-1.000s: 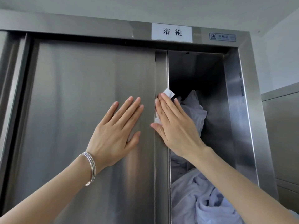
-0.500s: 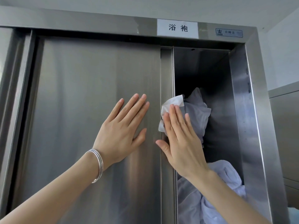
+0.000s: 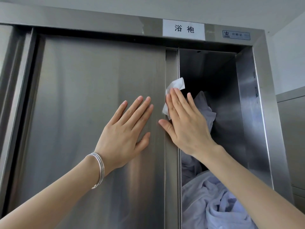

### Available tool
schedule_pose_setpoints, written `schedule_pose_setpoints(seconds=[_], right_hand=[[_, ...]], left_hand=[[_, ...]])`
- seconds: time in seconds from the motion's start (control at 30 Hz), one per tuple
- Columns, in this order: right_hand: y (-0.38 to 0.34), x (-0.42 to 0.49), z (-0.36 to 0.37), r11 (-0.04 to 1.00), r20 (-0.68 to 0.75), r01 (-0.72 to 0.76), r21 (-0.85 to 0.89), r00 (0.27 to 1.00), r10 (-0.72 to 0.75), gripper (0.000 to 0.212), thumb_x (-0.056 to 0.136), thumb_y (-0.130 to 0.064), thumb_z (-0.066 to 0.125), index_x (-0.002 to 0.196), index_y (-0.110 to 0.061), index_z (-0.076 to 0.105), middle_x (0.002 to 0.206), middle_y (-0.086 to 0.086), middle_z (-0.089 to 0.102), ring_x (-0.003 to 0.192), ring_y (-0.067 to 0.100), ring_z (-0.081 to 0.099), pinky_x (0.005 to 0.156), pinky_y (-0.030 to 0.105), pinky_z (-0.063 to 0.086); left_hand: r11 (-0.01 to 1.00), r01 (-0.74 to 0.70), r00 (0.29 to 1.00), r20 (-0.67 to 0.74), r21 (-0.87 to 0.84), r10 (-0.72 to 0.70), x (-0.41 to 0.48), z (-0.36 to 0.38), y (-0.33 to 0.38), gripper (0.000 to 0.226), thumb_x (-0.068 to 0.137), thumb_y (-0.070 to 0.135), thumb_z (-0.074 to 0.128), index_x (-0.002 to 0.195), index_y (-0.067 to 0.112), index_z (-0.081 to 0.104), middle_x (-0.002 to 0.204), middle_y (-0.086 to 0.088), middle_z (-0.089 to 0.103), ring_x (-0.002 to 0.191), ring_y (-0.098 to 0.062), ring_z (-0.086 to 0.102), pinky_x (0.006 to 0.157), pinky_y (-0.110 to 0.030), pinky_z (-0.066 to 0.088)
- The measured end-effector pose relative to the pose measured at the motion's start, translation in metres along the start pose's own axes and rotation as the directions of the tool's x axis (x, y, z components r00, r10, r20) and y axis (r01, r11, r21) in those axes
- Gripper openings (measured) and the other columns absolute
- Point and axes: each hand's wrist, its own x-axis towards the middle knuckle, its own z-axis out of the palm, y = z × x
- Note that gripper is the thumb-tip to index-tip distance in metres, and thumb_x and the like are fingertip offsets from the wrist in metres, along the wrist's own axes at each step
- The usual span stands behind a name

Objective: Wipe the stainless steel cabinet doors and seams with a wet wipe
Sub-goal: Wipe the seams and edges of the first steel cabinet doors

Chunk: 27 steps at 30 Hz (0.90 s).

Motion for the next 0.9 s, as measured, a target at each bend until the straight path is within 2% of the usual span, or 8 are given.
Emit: schedule_pose_setpoints(seconds=[0.13, 0.27, 0.37, 0.57, 0.63, 0.73, 0.9], right_hand=[[0.024, 0.057, -0.012, 0.999, -0.011, -0.027, -0.038, 1.000, 0.027, 0.076, 0.094, -0.053, 0.002, 0.147, 0.001, 0.013, 0.155, 0.017, 0.014, 0.145, 0.025, 0.008, 0.119, 0.042, 0.007], [0.024, 0.052, -0.009, 0.997, -0.017, 0.012, -0.082, 1.000, -0.013, 0.081, 0.093, -0.056, 0.001, 0.146, 0.004, 0.015, 0.154, 0.019, 0.017, 0.145, 0.027, 0.011, 0.119, 0.042, 0.010], [0.025, 0.046, -0.006, 0.993, 0.006, 0.055, -0.104, 0.998, -0.055, 0.079, 0.095, -0.054, 0.003, 0.145, 0.006, 0.016, 0.153, 0.021, 0.019, 0.144, 0.030, 0.015, 0.119, 0.042, 0.012], [0.037, 0.100, -0.020, 0.997, -0.013, -0.067, -0.035, 0.998, 0.067, 0.092, 0.085, -0.059, -0.008, 0.146, 0.006, 0.014, 0.154, 0.020, 0.019, 0.144, 0.027, 0.013, 0.119, 0.039, 0.005], [0.024, 0.076, -0.017, 0.998, -0.007, -0.057, -0.018, 0.998, 0.057, 0.091, 0.087, -0.061, -0.005, 0.146, 0.007, 0.014, 0.154, 0.021, 0.018, 0.144, 0.028, 0.013, 0.119, 0.040, 0.007], [0.014, 0.037, -0.011, 0.995, 0.030, 0.016, -0.096, 0.999, -0.013, 0.084, 0.092, -0.057, 0.002, 0.146, 0.007, 0.015, 0.153, 0.021, 0.019, 0.144, 0.029, 0.014, 0.119, 0.041, 0.010], [0.036, 0.092, -0.026, 0.995, 0.047, -0.055, -0.079, 0.997, 0.058, 0.078, 0.095, -0.052, 0.006, 0.145, 0.006, 0.019, 0.153, 0.020, 0.023, 0.143, 0.028, 0.016, 0.118, 0.042, 0.006]], left_hand=[[1.000, 0.019, 1.000, 0.001, -0.018, -0.019, 0.000, 0.000, 0.000, 0.064, 0.092, 0.037, 0.037, 0.146, 0.003, 0.034, 0.155, -0.009, 0.027, 0.144, -0.024, 0.023, 0.117, -0.042, 0.018], [0.991, 0.125, 0.992, 0.010, -0.044, -0.125, -0.001, -0.002, 0.000, 0.071, 0.090, 0.041, 0.038, 0.147, 0.000, 0.029, 0.157, -0.013, 0.023, 0.146, -0.025, 0.017, 0.119, -0.040, 0.014], [0.989, 0.146, 0.989, 0.028, -0.035, -0.146, -0.002, -0.003, 0.000, 0.072, 0.090, 0.042, 0.036, 0.147, -0.001, 0.029, 0.157, -0.014, 0.021, 0.147, -0.025, 0.015, 0.120, -0.038, 0.011], [0.991, 0.134, 0.991, 0.031, -0.027, -0.133, -0.002, 0.001, -0.001, 0.071, 0.090, 0.043, 0.035, 0.146, -0.001, 0.030, 0.157, -0.014, 0.022, 0.147, -0.024, 0.016, 0.119, -0.038, 0.012], [0.990, 0.134, 0.991, 0.027, -0.039, -0.133, -0.003, 0.000, -0.001, 0.071, 0.090, 0.043, 0.035, 0.146, -0.001, 0.030, 0.157, -0.014, 0.021, 0.147, -0.024, 0.015, 0.120, -0.038, 0.011], [0.989, 0.139, 0.990, 0.034, -0.052, -0.137, -0.004, 0.000, 0.001, 0.071, 0.091, 0.043, 0.033, 0.147, -0.001, 0.028, 0.157, -0.015, 0.020, 0.147, -0.025, 0.014, 0.120, -0.038, 0.010], [0.993, 0.111, 0.993, 0.038, -0.027, -0.110, -0.008, 0.001, 0.000, 0.071, 0.092, 0.042, 0.033, 0.147, -0.002, 0.026, 0.158, -0.015, 0.019, 0.147, -0.026, 0.013, 0.120, -0.041, 0.011]])
